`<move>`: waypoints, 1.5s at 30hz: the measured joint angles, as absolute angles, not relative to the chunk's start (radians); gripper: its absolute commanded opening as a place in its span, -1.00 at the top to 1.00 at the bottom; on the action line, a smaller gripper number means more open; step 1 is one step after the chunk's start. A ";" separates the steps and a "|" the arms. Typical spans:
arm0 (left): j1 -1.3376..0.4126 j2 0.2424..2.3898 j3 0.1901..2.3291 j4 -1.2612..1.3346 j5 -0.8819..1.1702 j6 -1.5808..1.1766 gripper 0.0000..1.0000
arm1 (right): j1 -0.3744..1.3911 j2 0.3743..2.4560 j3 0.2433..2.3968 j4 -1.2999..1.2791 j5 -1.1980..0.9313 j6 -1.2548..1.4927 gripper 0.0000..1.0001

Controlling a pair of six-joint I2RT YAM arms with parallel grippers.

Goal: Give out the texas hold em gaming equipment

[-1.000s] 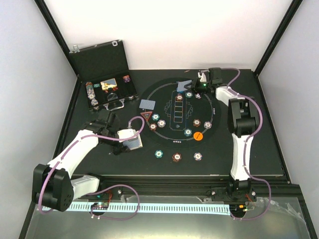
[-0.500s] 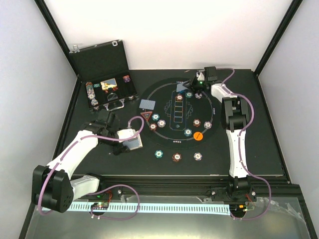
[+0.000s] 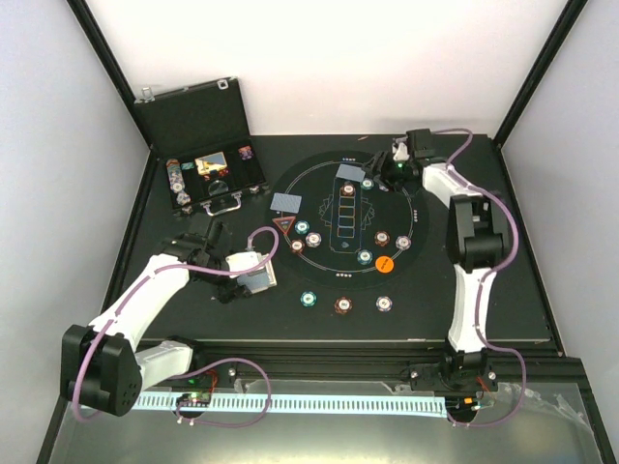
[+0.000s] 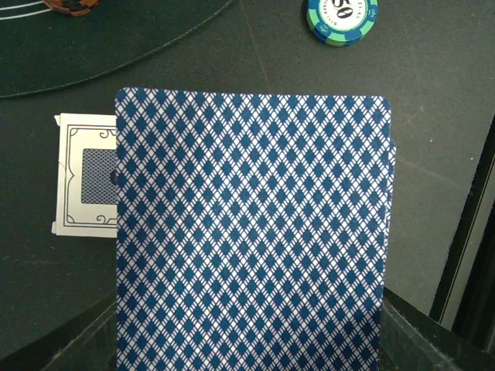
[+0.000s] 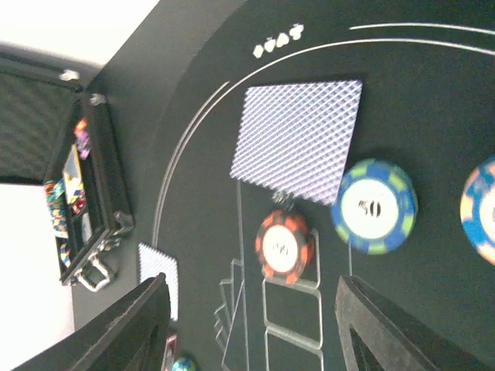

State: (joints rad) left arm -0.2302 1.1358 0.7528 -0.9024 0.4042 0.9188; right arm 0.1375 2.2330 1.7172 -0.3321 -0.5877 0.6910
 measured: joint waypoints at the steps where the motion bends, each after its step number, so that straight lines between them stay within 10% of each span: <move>1: -0.230 1.136 0.753 -0.905 0.404 0.919 0.97 | 0.138 2.182 1.663 -0.321 -0.580 0.687 -0.27; 18: -0.230 1.125 0.753 -0.911 0.412 0.917 0.97 | 0.632 1.626 0.741 0.278 -0.653 0.980 -0.80; 45: -0.230 1.125 0.764 -0.911 0.436 0.904 0.97 | 0.926 1.933 0.941 0.673 -0.753 1.271 -0.34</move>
State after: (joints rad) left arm -0.2302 1.1248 0.7643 -0.9112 0.4362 0.9039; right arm 0.9257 1.9331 0.9409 0.6735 -0.7528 1.2709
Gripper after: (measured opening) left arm 0.679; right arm 0.700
